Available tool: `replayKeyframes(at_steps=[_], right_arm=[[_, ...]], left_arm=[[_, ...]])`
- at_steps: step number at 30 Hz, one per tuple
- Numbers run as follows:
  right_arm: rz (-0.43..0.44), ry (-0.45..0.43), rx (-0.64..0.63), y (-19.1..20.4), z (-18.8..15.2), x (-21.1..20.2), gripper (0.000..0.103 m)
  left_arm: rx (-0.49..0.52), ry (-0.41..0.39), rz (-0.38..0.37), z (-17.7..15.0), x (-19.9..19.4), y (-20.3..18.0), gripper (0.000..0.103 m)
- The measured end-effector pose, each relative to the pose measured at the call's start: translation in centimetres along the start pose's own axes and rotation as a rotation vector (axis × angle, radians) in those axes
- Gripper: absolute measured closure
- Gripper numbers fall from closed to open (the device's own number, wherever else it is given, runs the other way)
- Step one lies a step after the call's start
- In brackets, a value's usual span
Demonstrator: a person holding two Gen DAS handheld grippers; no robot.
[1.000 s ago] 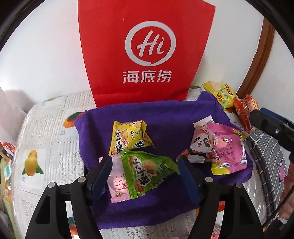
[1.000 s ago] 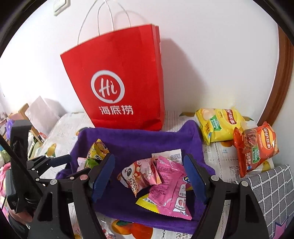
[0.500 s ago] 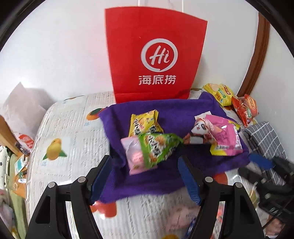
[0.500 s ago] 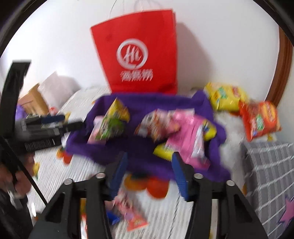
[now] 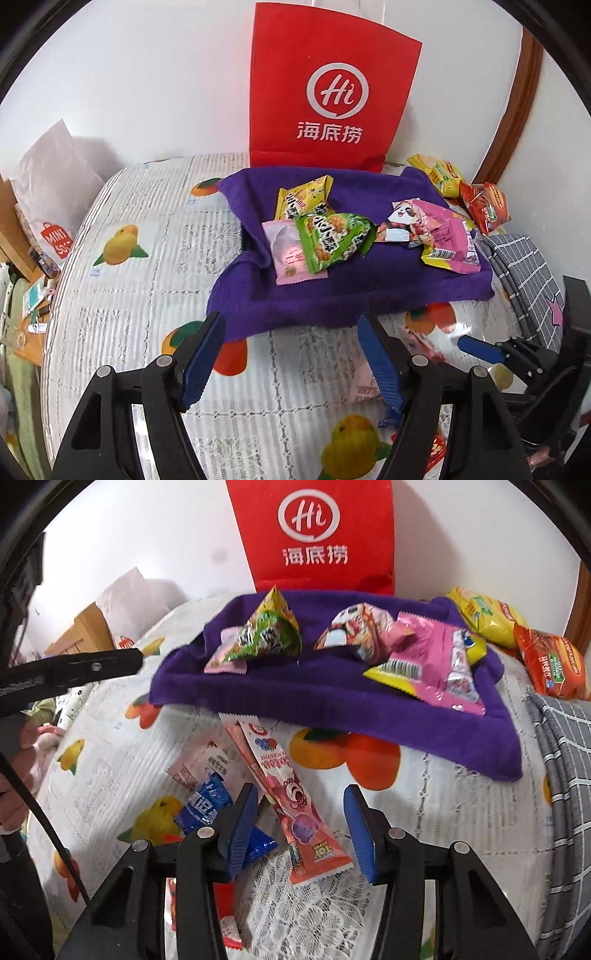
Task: Organize snacks
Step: 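Grasp the pink stick candy on the sheet with the right tool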
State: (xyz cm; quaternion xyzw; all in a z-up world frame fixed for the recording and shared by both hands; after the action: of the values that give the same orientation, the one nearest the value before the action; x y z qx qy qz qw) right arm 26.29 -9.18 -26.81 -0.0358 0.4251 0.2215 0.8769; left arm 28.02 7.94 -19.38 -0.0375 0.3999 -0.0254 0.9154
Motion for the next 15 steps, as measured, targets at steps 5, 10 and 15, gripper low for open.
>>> replayKeyframes(at_steps=[5,10,15], right_arm=[[-0.02,0.043,-0.012,0.1,-0.7,1.7,0.059],[-0.053,0.02,-0.013,-0.1,-0.4,2.2,0.069],[-0.063,0.016,0.003,-0.7,-0.4,1.8,0.084]], left_arm=[[-0.01,-0.004,-0.009,-0.3,-0.1,0.4,0.031],[-0.002,0.013,-0.017,-1.2,0.3,0.2,0.031],[0.003,0.026,-0.023,-1.9,0.3,-0.2,0.031]])
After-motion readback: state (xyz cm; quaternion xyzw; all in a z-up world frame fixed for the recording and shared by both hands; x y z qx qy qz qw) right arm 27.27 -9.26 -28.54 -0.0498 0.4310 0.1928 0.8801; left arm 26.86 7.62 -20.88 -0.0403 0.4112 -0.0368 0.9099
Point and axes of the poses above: each gripper's, at about its wrist camera, not at the fingertips, and x roughly the way its jaws point, y to its left, z to its top, the point moved 10 cm from there along x, roughly the way its jaws point, and after that the axes turned 4 degrees about -y, right-handed, at the moved point
